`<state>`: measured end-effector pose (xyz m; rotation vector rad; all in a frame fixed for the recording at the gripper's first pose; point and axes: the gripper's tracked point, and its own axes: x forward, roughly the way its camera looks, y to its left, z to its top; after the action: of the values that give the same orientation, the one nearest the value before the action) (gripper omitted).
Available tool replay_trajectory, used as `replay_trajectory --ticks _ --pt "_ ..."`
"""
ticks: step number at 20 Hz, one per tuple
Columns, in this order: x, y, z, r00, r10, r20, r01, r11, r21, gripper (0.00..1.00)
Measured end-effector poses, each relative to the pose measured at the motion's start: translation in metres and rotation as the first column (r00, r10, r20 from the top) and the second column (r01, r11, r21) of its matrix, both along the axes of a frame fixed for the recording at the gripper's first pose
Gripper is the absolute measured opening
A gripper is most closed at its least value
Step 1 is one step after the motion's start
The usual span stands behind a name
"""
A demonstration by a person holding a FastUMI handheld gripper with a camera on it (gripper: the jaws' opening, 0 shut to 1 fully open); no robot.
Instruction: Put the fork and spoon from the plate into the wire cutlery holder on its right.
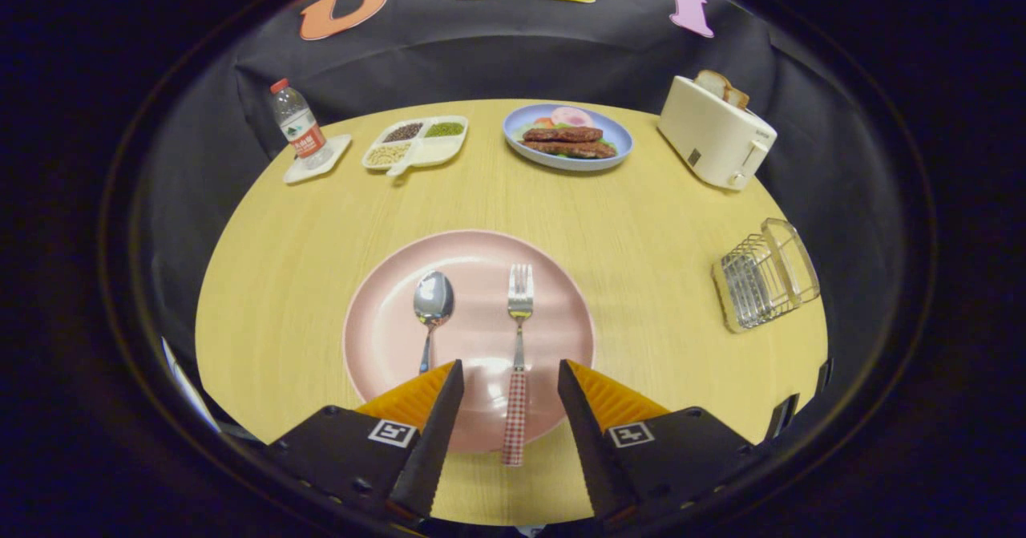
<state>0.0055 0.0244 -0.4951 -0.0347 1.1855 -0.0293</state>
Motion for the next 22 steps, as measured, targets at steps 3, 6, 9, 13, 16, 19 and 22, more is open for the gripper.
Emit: replay_trajectory --ticks 3,6,9,13,16,19,22 --pt "-0.004 -0.003 -0.011 0.999 -0.020 0.034 0.020 0.999 -0.026 0.62" --pt "-0.011 -0.003 -0.024 0.999 -0.042 0.026 0.042 0.999 -0.030 0.60" --pt "-0.013 -0.008 -0.027 0.993 -0.113 0.036 0.113 0.993 -0.016 0.38" --pt "-0.014 -0.008 -0.030 0.994 -0.109 0.032 0.110 0.994 -0.029 0.15" --pt "-0.019 -0.006 -0.027 0.993 -0.121 0.017 0.121 0.992 -0.019 0.10" --pt "-0.018 -0.013 -0.012 0.993 -0.116 0.017 0.116 0.993 -0.011 0.09" --pt "-0.018 -0.020 0.012 0.994 -0.107 0.021 0.107 0.994 0.011 0.04"
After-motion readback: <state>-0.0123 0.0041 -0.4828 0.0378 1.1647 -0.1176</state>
